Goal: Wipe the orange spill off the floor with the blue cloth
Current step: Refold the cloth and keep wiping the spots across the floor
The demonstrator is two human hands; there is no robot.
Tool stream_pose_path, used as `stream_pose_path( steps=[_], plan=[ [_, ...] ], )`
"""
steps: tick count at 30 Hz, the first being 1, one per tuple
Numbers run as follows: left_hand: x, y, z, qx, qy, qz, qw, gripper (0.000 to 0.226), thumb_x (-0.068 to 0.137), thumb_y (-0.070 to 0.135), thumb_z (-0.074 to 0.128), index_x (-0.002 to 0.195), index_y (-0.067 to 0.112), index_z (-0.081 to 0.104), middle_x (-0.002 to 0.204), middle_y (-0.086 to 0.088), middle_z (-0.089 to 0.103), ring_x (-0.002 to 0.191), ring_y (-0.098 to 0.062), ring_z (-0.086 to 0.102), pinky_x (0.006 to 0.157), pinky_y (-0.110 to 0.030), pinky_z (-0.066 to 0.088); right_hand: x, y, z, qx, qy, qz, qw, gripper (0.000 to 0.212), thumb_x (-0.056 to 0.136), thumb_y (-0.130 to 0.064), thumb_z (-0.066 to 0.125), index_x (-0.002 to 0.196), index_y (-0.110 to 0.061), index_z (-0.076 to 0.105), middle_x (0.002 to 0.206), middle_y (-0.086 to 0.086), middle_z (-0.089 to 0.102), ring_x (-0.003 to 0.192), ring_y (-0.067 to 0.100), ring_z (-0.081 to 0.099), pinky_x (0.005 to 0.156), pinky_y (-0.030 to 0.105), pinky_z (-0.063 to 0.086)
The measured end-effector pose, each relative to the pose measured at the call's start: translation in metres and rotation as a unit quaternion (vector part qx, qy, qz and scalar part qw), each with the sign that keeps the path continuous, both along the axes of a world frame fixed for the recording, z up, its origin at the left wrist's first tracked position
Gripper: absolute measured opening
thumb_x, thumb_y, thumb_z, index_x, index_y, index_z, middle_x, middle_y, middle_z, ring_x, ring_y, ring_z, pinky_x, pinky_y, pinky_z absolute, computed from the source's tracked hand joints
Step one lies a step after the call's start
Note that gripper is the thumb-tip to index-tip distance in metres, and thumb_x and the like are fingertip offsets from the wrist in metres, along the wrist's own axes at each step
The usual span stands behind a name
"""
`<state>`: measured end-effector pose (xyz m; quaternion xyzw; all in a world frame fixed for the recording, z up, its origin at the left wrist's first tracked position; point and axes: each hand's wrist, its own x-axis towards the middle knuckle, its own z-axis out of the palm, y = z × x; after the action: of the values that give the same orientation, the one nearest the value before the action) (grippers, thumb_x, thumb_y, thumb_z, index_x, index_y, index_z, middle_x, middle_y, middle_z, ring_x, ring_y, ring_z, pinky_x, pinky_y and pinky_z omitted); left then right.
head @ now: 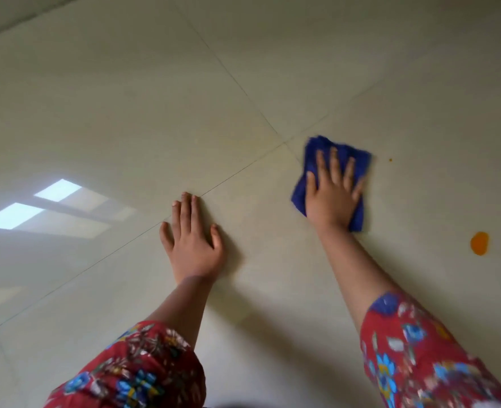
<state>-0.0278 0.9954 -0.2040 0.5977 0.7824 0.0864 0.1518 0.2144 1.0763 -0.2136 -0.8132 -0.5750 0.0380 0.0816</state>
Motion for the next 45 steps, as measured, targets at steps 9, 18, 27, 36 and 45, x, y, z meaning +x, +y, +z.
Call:
stream_pose_path(
  steps=[9, 18, 27, 36, 45],
  plan=[
    [0.001, 0.0, 0.005, 0.004, -0.016, -0.021, 1.0, 0.07, 0.089, 0.044, 0.03, 0.154, 0.023, 0.016, 0.163, 0.006, 0.006, 0.15, -0.013, -0.001, 0.12, -0.047, 0.0, -0.061, -0.093, 0.005, -0.021, -0.017, 0.242, 0.97, 0.054, 0.098, -0.046, 0.025, 0.15, -0.031, 0.03, 0.158, -0.006, 0.027, 0.145, 0.027, 0.026, 0.113, 0.051, 0.024],
    [-0.001, -0.006, 0.003, 0.03, -0.026, -0.202, 0.979, 0.062, 0.092, 0.05, 0.033, 0.151, 0.031, 0.03, 0.16, 0.012, 0.019, 0.15, -0.011, 0.008, 0.12, -0.046, 0.012, -0.007, -0.09, 0.0, 0.009, -0.005, -0.091, 0.996, 0.055, 0.098, -0.045, 0.025, 0.151, -0.029, 0.03, 0.159, -0.004, 0.024, 0.147, 0.028, 0.019, 0.116, 0.051, 0.014],
    [0.0, -0.005, 0.003, 0.054, -0.05, -0.185, 0.98, 0.057, 0.091, 0.044, 0.039, 0.147, 0.035, 0.037, 0.157, 0.016, 0.027, 0.148, -0.008, 0.017, 0.119, -0.042, 0.014, 0.107, 0.028, 0.006, -0.052, 0.008, -0.094, 0.994, 0.051, 0.1, -0.048, 0.028, 0.15, -0.039, 0.026, 0.16, -0.012, 0.02, 0.148, 0.026, 0.013, 0.116, 0.053, 0.005],
    [0.001, -0.003, 0.003, 0.058, -0.053, -0.165, 0.983, 0.056, 0.089, 0.041, 0.041, 0.145, 0.036, 0.039, 0.155, 0.016, 0.031, 0.146, -0.006, 0.02, 0.119, -0.041, 0.016, 0.022, -0.099, 0.0, 0.004, -0.008, -0.017, 1.0, 0.052, 0.1, -0.04, 0.029, 0.148, -0.023, 0.038, 0.156, 0.001, 0.033, 0.142, 0.035, 0.03, 0.109, 0.047, 0.029],
    [0.003, -0.003, 0.003, 0.066, -0.059, -0.163, 0.983, 0.055, 0.089, 0.04, 0.043, 0.144, 0.035, 0.041, 0.155, 0.014, 0.033, 0.146, -0.007, 0.022, 0.119, -0.042, 0.017, 0.094, -0.072, 0.003, -0.007, 0.006, -0.145, 0.989, 0.057, 0.098, -0.051, 0.017, 0.151, -0.033, 0.028, 0.16, -0.006, 0.022, 0.147, 0.029, 0.019, 0.115, 0.049, 0.022]
  ],
)
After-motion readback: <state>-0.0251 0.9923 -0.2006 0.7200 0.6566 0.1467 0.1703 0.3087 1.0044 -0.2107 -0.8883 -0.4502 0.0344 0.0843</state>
